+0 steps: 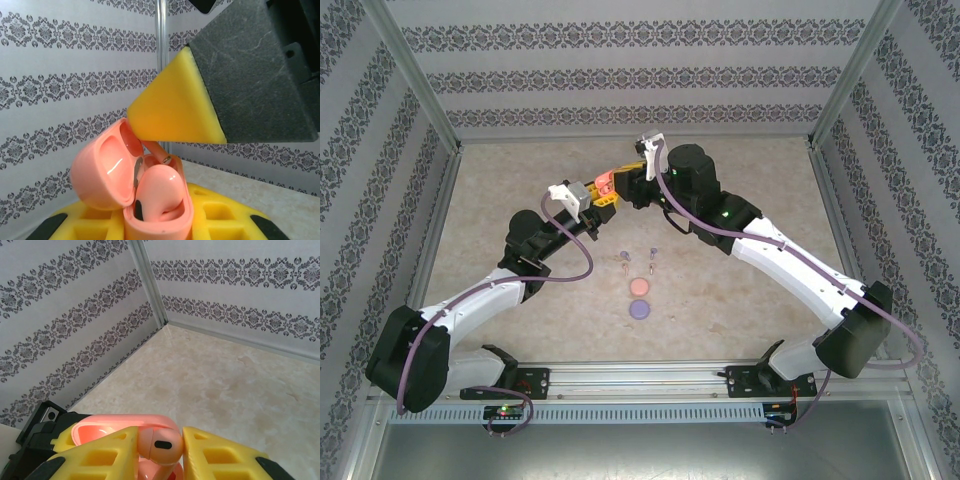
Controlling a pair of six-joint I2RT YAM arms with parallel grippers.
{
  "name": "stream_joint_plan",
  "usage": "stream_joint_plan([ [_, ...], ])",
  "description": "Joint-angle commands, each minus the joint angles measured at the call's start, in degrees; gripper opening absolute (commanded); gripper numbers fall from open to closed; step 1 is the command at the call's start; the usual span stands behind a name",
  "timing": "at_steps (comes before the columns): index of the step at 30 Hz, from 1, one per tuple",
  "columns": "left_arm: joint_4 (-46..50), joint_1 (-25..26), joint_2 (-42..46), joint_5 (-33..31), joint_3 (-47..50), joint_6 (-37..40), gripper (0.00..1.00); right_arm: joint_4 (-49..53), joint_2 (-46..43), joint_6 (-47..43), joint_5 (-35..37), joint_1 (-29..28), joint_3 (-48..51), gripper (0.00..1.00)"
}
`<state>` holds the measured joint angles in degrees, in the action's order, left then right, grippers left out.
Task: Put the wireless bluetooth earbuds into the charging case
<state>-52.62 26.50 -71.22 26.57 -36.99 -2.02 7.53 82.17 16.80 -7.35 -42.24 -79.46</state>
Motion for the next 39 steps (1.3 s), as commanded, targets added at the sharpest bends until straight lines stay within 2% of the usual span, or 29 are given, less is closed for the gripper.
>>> stream_joint_plan([
  [1,-1.8,-0.6,-0.1,1.3,-2.0,-1.0,0.00,-1.1,0.8,-0.4,1.3,-0.1,0.7,0.28],
  [14,-2.6,-0.6,0.5,2.2,-1.6,-1.3,0.00,-0.5,1.9,-4.4,4.3,0.0,1.6,0.27],
  [39,-2.8,-0.6,0.2,2.9,-2.4,-1.2,0.00,-0.6,1.2,-16.4,-5.9,-0.7,6.4,0.25],
])
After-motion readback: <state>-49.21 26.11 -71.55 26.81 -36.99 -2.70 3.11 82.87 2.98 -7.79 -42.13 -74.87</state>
